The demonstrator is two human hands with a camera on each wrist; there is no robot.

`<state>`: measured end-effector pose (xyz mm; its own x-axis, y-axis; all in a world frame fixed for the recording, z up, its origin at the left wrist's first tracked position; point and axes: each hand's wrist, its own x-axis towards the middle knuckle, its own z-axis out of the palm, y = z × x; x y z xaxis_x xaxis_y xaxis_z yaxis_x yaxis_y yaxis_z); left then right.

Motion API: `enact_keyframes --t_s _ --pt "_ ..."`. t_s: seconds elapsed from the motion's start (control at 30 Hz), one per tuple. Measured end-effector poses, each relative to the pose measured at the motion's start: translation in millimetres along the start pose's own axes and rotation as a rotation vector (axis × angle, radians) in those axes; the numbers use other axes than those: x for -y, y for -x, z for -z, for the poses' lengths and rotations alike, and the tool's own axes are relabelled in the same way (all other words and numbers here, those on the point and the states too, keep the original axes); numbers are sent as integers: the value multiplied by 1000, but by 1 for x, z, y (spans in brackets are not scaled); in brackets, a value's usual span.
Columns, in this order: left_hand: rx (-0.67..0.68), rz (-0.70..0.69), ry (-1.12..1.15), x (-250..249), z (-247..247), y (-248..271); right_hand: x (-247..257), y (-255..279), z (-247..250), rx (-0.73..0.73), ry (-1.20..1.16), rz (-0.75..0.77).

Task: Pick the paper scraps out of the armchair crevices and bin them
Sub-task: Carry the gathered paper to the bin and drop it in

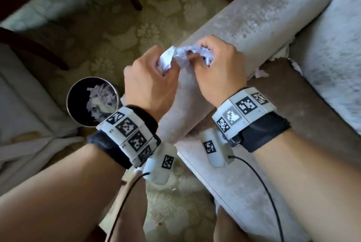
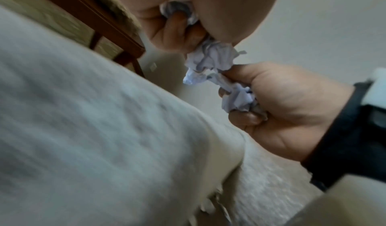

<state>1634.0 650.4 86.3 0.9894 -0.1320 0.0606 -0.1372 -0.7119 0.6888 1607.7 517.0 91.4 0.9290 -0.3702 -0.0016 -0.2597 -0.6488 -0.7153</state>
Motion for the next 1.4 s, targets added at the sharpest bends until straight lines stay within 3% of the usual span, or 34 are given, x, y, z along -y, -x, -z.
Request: enact_keyframes --t_s 0.2,0.33,0.57,0.77,1.0,1.2,1.4 --pt "-104 208 -41 111 103 -37 109 -35 -109 135 -59 103" --pt "-174 354 -101 184 144 -46 157 -45 -178 295 -36 71" --pt "-191 623 -126 280 167 -24 157 -30 -310 611 72 -46" --pt "-166 741 -112 340 162 -2 130 -19 -395 708 152 -182" --pt "-108 795 -30 378 138 10 107 -22 -437 774 254 -245" --pt "-121 769 -39 381 131 5 89 -27 -431 811 351 -288" --pt "-87 771 -52 369 126 -5 102 -28 -421 825 292 -247"
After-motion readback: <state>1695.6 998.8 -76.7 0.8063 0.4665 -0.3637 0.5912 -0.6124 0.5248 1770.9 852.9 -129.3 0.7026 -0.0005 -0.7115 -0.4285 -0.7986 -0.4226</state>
